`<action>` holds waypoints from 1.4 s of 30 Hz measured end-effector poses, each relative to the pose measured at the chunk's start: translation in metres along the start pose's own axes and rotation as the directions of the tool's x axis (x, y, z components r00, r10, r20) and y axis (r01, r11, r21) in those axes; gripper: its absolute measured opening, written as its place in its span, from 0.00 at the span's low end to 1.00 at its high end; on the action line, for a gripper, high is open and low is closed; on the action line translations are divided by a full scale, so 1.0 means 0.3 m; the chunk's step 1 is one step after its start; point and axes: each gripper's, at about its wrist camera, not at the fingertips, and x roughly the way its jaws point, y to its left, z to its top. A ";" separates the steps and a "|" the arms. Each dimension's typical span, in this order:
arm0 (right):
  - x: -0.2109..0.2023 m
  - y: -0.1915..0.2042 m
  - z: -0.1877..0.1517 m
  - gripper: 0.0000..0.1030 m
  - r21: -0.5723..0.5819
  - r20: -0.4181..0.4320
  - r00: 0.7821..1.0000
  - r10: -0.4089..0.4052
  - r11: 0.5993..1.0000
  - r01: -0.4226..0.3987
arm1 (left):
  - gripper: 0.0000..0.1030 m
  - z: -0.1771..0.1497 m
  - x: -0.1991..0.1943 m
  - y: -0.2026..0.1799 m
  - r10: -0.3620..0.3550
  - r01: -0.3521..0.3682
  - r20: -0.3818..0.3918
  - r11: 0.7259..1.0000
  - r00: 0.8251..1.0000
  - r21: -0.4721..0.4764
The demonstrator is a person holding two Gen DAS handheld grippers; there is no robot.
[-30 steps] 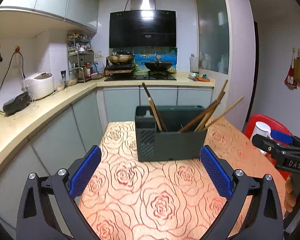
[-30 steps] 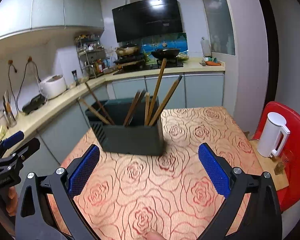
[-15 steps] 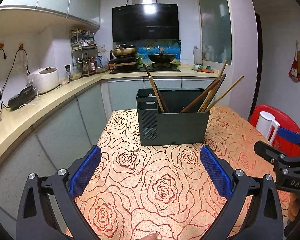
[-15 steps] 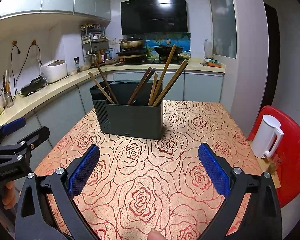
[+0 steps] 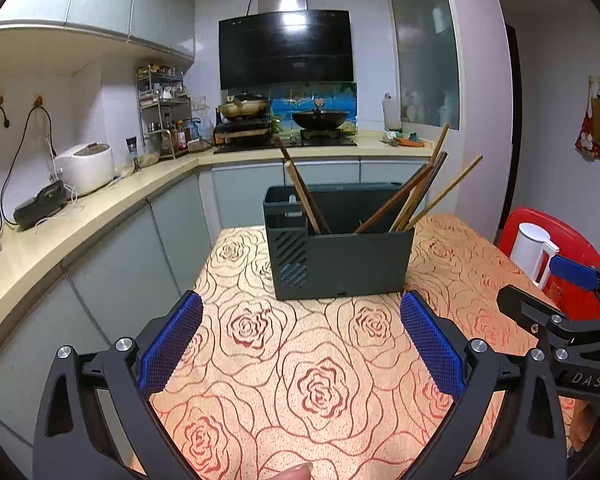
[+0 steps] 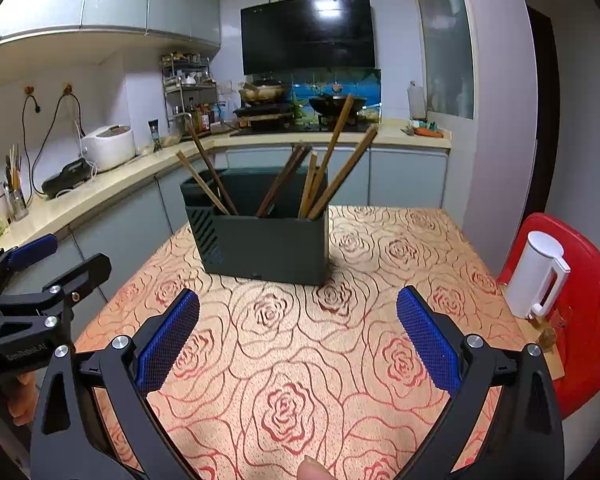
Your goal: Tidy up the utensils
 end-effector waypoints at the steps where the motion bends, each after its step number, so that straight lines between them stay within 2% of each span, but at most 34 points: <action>1: -0.001 0.002 0.006 0.93 0.000 0.007 1.000 0.003 1.000 -0.003 | 0.93 0.007 0.000 -0.003 0.004 -0.004 0.007 1.000 1.000 0.001; 7: -0.015 -0.003 0.020 0.93 -0.004 0.045 0.999 0.000 1.000 0.000 | 0.93 0.014 -0.002 0.014 0.012 -0.011 0.023 0.999 1.000 -0.033; 19: 0.004 0.010 0.005 0.93 -0.012 0.029 0.999 0.017 1.000 -0.017 | 0.93 0.000 0.018 0.019 0.008 -0.008 -0.007 1.000 1.000 -0.029; 42: -0.010 0.001 0.013 0.93 -0.005 0.050 0.999 0.009 1.000 -0.008 | 0.93 0.001 0.024 0.023 -0.002 0.001 -0.013 1.000 1.000 -0.031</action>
